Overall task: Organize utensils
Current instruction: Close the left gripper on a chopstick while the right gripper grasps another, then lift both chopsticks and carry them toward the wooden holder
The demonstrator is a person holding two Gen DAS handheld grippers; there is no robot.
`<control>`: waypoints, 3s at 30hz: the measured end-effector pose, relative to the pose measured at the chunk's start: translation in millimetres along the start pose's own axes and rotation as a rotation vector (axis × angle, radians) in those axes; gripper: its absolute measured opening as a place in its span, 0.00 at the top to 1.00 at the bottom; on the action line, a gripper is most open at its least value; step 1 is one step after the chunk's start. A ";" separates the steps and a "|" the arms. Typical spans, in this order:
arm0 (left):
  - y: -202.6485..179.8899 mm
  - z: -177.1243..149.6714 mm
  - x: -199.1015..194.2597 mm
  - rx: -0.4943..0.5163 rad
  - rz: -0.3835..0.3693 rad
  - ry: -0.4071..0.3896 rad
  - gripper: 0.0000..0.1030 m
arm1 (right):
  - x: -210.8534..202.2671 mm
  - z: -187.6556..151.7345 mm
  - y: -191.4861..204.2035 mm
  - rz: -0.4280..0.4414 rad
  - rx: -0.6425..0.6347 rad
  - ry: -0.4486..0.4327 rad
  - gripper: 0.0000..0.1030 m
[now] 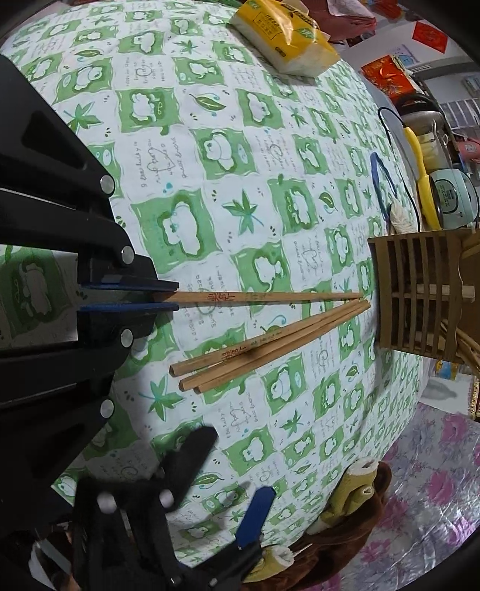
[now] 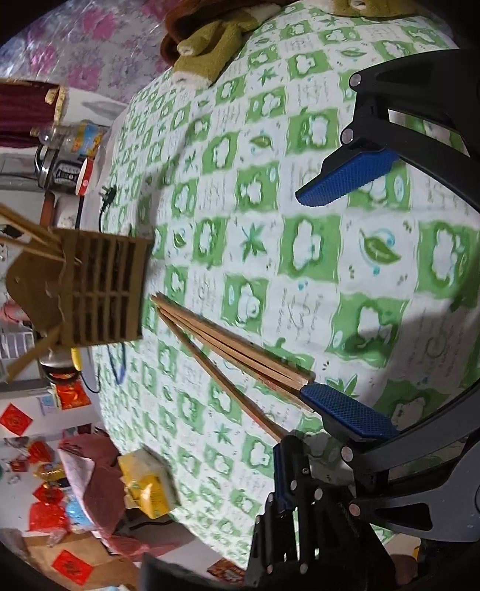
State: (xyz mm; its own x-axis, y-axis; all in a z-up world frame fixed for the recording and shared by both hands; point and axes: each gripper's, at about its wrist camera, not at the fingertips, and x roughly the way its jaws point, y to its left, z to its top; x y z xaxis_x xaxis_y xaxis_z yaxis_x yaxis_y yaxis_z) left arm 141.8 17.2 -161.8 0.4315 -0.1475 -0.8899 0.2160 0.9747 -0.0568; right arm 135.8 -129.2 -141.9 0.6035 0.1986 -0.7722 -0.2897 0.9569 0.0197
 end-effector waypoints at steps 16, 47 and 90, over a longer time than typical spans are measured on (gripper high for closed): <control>6.2 0.0 -0.6 -0.015 -0.015 -0.006 0.94 | 21.3 -4.3 23.7 -0.045 -0.097 0.044 0.09; 11.5 0.9 1.0 -0.035 -0.014 -0.012 0.94 | 25.1 1.0 19.4 0.006 -0.007 0.042 0.47; 24.4 36.5 -98.9 0.050 0.078 -0.248 0.94 | -73.7 56.5 -44.7 0.113 0.122 -0.213 0.94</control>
State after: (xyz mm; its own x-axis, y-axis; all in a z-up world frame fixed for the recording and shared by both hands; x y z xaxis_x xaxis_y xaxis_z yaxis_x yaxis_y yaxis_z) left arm 136.4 49.5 -58.7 0.6492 -0.1147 -0.7520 0.2141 0.9761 0.0360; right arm 146.3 -174.6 -50.0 0.7186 0.3335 -0.6102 -0.2800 0.9420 0.1851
